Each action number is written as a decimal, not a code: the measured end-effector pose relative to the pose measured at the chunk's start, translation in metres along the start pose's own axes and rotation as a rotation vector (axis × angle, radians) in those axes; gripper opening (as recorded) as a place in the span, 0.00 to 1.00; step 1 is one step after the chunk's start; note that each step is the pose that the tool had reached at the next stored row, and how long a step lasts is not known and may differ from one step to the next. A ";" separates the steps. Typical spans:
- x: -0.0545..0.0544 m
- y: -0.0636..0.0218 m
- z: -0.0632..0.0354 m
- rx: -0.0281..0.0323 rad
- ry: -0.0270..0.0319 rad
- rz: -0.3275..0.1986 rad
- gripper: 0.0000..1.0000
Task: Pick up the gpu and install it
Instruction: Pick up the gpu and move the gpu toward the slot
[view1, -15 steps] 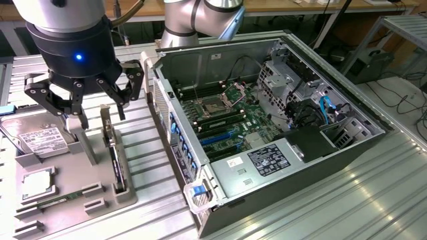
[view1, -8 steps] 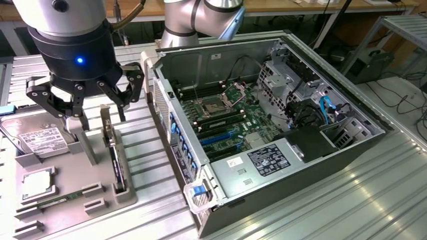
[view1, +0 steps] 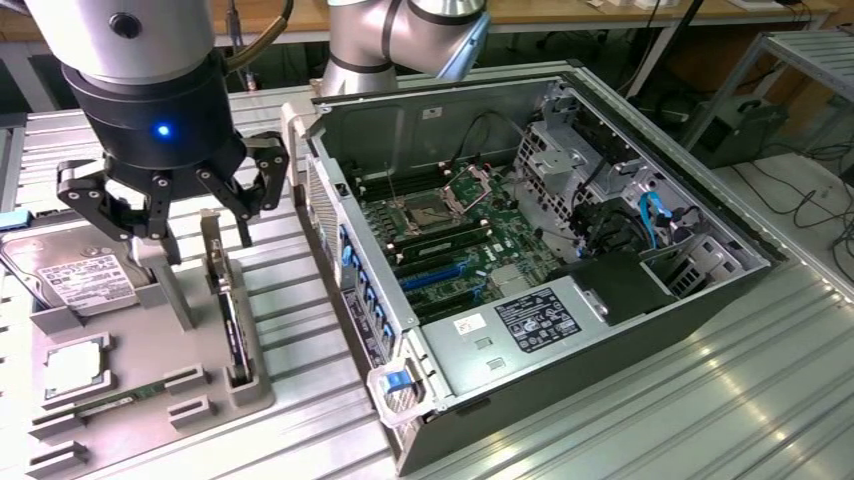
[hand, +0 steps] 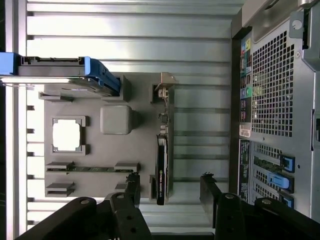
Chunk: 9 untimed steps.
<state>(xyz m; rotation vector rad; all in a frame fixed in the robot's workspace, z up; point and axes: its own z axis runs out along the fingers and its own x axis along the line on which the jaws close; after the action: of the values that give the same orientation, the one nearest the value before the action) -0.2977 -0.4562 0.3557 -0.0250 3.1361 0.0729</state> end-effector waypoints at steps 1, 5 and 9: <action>0.000 -0.0001 0.0011 0.0000 0.0000 0.000 0.60; 0.000 -0.0003 0.0056 0.0000 0.0001 0.000 0.60; 0.000 -0.0005 0.0105 0.0000 0.0001 0.000 0.60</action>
<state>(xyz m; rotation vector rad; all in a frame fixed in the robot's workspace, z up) -0.2977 -0.4562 0.3453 -0.0249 3.1361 0.0729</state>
